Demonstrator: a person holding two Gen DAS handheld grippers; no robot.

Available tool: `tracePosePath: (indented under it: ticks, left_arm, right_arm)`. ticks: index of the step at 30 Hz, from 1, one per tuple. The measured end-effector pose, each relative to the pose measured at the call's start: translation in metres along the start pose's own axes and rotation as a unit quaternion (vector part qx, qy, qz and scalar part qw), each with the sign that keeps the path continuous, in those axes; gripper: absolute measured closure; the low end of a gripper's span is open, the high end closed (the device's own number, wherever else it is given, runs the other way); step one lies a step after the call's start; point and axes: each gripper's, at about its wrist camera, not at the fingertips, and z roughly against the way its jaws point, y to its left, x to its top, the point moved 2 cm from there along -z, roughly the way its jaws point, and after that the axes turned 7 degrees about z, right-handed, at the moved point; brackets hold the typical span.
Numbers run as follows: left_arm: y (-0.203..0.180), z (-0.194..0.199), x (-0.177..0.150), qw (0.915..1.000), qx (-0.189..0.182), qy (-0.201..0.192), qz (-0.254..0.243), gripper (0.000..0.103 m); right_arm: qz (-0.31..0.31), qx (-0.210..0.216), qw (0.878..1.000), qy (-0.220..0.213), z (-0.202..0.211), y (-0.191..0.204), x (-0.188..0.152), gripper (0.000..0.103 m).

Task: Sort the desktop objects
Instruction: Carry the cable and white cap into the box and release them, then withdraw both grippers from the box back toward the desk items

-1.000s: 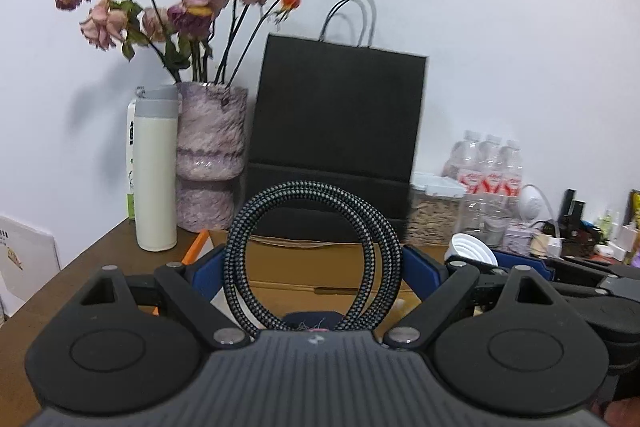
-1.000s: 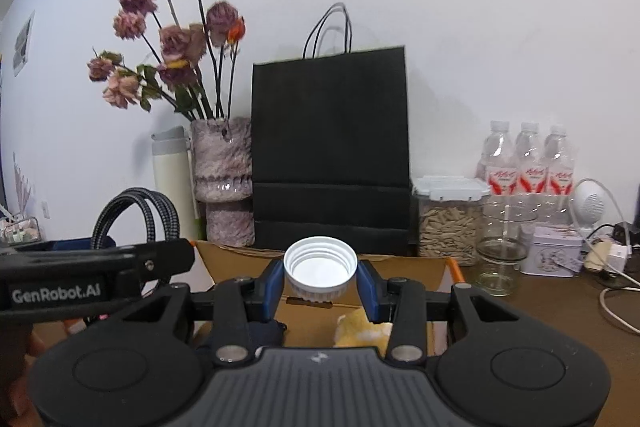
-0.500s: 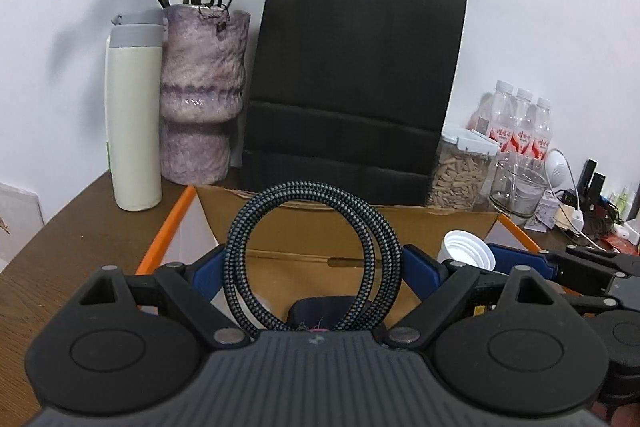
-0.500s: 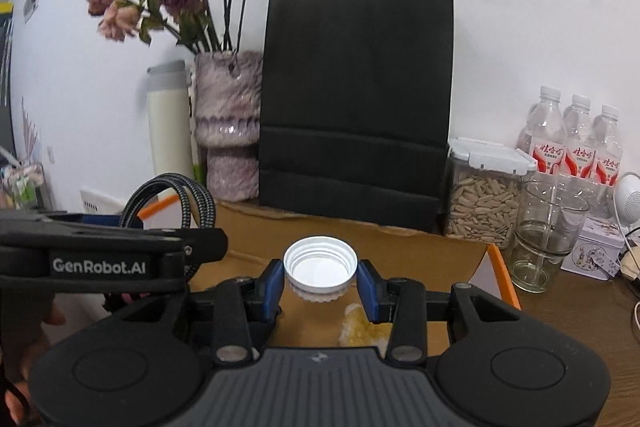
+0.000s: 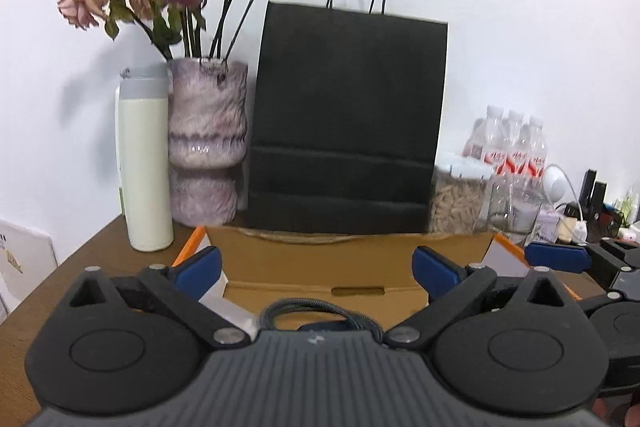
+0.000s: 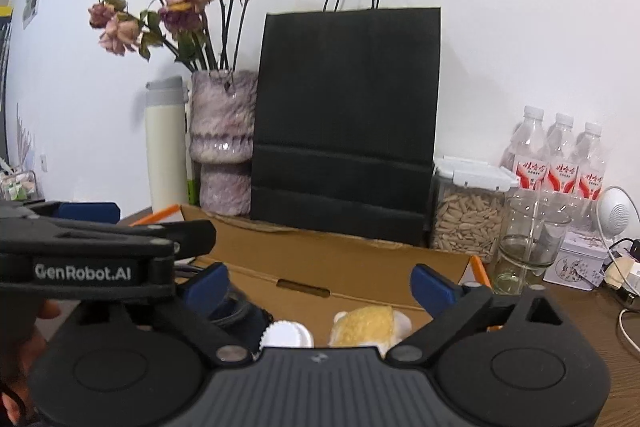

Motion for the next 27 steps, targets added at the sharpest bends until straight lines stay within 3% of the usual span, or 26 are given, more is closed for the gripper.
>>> tracePosePath:
  ticks: [14,27]
  left_arm:
    - [0.002,-0.001,-0.003,0.9999,0.015,-0.005,0.003,0.0]
    - [-0.001,0.027,-0.01,0.9991,0.025,-0.034,-0.005,0.0]
  right_arm:
    - [0.002,-0.007,1.0,0.002,-0.001,0.001,-0.003,0.0]
    - [0.008,-0.02,1.0,-0.015,0.027,0.002,-0.012,0.0]
